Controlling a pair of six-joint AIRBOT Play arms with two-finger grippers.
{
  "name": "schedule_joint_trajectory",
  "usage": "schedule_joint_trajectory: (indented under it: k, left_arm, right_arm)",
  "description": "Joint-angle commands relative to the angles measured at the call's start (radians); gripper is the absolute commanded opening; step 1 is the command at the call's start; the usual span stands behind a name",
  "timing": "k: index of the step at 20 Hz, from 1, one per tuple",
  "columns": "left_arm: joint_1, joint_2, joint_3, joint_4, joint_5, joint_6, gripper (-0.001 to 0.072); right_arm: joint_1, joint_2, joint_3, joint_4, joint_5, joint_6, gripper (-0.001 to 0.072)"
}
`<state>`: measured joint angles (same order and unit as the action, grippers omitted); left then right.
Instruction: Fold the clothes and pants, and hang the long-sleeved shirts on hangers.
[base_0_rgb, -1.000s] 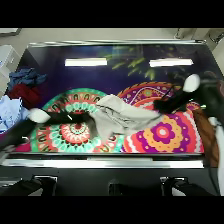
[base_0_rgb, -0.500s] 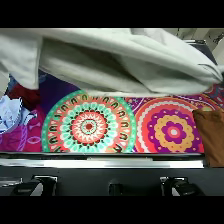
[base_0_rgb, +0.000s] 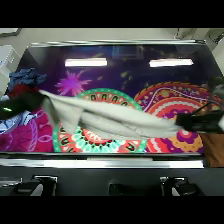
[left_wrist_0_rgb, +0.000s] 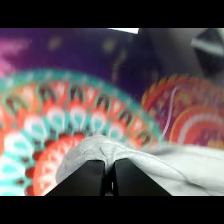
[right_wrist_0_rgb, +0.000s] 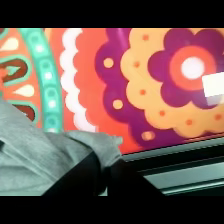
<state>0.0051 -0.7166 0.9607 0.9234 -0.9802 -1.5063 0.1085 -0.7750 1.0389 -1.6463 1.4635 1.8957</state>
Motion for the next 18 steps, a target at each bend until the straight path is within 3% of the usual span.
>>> schedule_joint_trajectory:
  k: [1,4,5,7,8,10,13,16,18]
  left_arm:
    - [-0.102,-0.06,-0.256,-0.018,0.13,-0.005,0.0042]
    - [-0.162,-0.156,-0.311,-0.026,0.185,-0.023,0.0042]
    - [-0.165,-0.182,-0.309,-0.026,0.185,-0.023,0.0042]
    - [-0.158,-0.2,-0.309,-0.029,0.185,-0.019,0.0043]
    - [-0.15,-0.198,-0.309,-0.029,0.185,-0.019,0.0043]
    - [-0.136,-0.192,-0.309,-0.029,0.183,-0.019,0.0043]
    - [-0.123,-0.192,-0.309,-0.029,0.169,-0.019,0.0043]
    - [-0.123,-0.193,-0.31,-0.029,0.166,-0.019,0.0043]
    - [-0.123,-0.192,-0.31,-0.029,0.166,-0.019,0.0043]
  right_arm:
    - [0.0,-0.06,-0.309,0.117,-0.32,0.142,0.0041]
    - [0.0,-0.201,-0.375,0.204,-0.439,0.168,0.0047]
    - [0.0,-0.246,-0.355,0.211,-0.436,0.166,0.014]
    - [0.0,-0.315,-0.26,0.213,-0.404,0.102,0.0575]
    - [-0.01,-0.339,-0.189,0.208,-0.39,0.048,0.0684]
    - [-0.097,-0.37,-0.036,0.235,-0.347,0.015,0.0686]
    - [-0.309,-0.391,0.114,0.375,-0.239,-0.114,0.0681]
    - [-0.465,-0.395,0.076,0.416,-0.027,-0.24,0.068]
    - [-0.494,-0.395,-0.035,0.432,0.029,-0.29,0.068]
